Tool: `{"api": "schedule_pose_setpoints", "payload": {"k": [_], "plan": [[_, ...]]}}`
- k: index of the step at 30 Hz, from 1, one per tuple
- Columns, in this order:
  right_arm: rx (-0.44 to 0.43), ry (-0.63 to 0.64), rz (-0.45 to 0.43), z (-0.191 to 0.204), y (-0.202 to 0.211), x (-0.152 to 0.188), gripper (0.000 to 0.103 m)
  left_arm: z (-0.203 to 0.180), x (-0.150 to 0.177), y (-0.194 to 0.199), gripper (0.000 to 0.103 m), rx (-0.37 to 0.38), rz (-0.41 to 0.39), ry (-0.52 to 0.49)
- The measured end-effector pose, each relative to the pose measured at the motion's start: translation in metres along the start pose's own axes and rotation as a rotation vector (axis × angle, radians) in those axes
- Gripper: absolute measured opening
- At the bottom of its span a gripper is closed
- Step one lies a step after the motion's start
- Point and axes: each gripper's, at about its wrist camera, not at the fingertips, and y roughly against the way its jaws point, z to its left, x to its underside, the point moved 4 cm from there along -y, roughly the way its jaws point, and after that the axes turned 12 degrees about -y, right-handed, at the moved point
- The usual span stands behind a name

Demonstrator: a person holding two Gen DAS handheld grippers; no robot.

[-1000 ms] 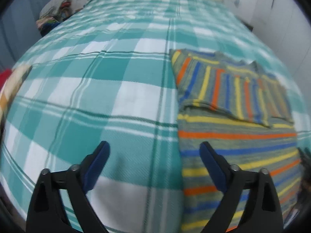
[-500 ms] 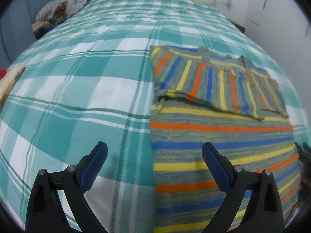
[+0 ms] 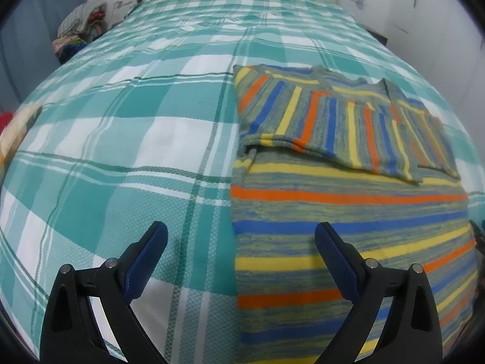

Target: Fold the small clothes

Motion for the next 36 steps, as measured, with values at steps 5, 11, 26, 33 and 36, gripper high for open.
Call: {"api": "schedule_pose_setpoints", "payload": {"k": [5,11,26,33,36], "plan": [[-0.001,0.0,0.0,0.0,0.0,0.0,0.103,-0.002,-0.001,0.003,0.098,-0.02,-0.009,-0.009],[0.0,0.0,0.0,0.0,0.0,0.0,0.103,0.001,-0.004,0.009,0.098,-0.07,-0.035,-0.009],[0.0,0.002,0.0,0.0,0.0,0.0,0.103,-0.001,-0.01,0.025,0.098,-0.164,-0.113,-0.051],[0.0,0.002,0.0,0.0,0.0,0.0,0.103,-0.005,-0.013,0.029,0.098,-0.192,-0.139,-0.087],[0.0,0.002,0.0,0.0,0.0,0.0,0.103,-0.007,-0.014,0.032,0.098,-0.205,-0.152,-0.1]]}}
